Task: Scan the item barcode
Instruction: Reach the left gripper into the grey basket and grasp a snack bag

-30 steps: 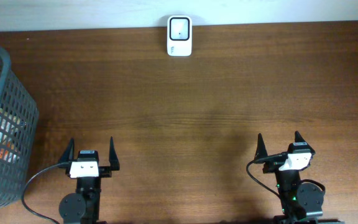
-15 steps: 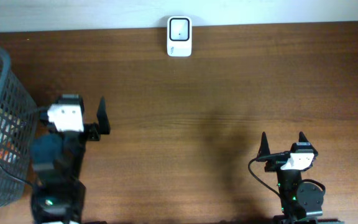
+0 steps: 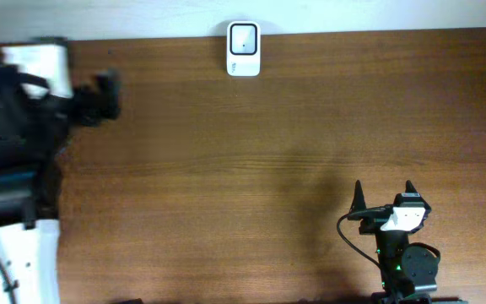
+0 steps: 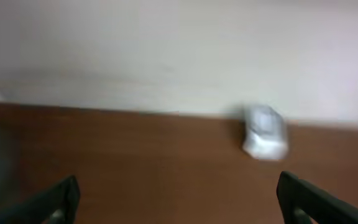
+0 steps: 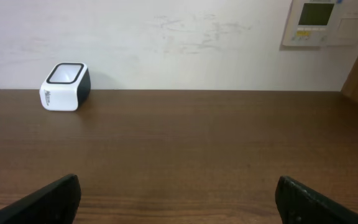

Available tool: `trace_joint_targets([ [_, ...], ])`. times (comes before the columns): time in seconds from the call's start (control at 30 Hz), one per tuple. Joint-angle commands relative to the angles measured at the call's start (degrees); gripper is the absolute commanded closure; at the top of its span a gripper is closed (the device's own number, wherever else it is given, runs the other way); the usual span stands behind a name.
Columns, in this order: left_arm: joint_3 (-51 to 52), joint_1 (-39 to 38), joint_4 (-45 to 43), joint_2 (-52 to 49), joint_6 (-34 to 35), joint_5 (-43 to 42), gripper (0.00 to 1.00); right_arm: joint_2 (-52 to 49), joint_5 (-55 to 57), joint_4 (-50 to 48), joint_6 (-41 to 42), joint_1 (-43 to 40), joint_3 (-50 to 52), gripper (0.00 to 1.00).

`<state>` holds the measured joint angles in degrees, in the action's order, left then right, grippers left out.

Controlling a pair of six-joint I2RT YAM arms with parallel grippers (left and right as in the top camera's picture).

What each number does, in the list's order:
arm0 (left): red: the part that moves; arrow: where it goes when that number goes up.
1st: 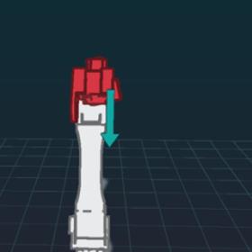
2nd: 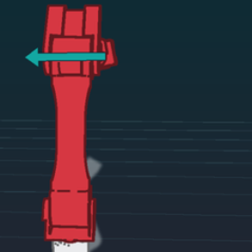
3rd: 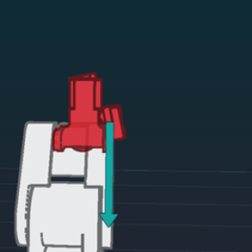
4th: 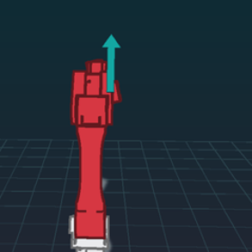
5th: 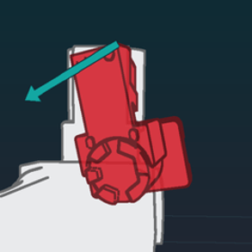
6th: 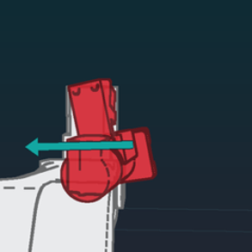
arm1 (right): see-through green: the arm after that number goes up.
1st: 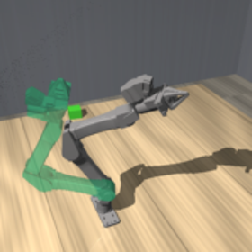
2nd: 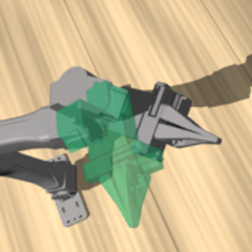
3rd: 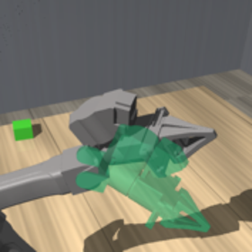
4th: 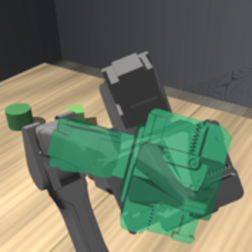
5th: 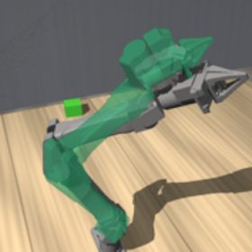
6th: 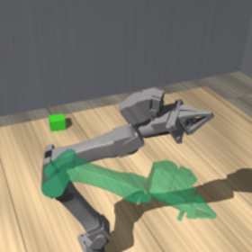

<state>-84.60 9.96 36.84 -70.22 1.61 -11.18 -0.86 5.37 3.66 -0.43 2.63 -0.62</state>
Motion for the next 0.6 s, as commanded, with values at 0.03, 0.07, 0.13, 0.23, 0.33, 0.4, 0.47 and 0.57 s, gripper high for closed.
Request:
trace_joint_targets([
  [0.03,-9.2,20.4,4.0,-2.2,14.4,13.7,0.01,0.2,0.9,0.4,-0.2,0.3,0.3,0.01],
  [0.07,-9.2,24.3,5.9,-3.5,17.6,18.7,0.0,0.2,0.9,0.4,-0.2,0.3,0.3,0.01],
  [0.13,-9.2,32.4,12.4,-9.8,20.2,22.1,0.07,0.2,0.9,0.4,-0.2,0.3,0.3,0.01],
  [0.23,-9.8,37.3,13.8,-22.5,15.8,14.2,0.04,0.2,0.9,0.4,-0.2,0.3,0.3,0.01],
  [0.33,-24.4,37.5,24.3,-33.7,13.0,10.2,0.04,0.2,0.9,0.4,-0.2,0.3,0.3,0.01],
  [0.4,-38.6,37.5,33.7,-41.0,10.8,10.1,0.03,0.2,0.9,0.4,-0.2,0.3,0.3,0.01],
  [0.47,-41.2,37.5,35.8,-44.2,10.7,10.1,0.02,0.2,0.9,0.4,-0.2,0.3,0.3,0.01],
  [0.57,-41.2,37.4,38.3,-52.3,10.7,10.1,0.09,0.2,0.9,0.4,-0.2,0.3,0.3,0.01],
])
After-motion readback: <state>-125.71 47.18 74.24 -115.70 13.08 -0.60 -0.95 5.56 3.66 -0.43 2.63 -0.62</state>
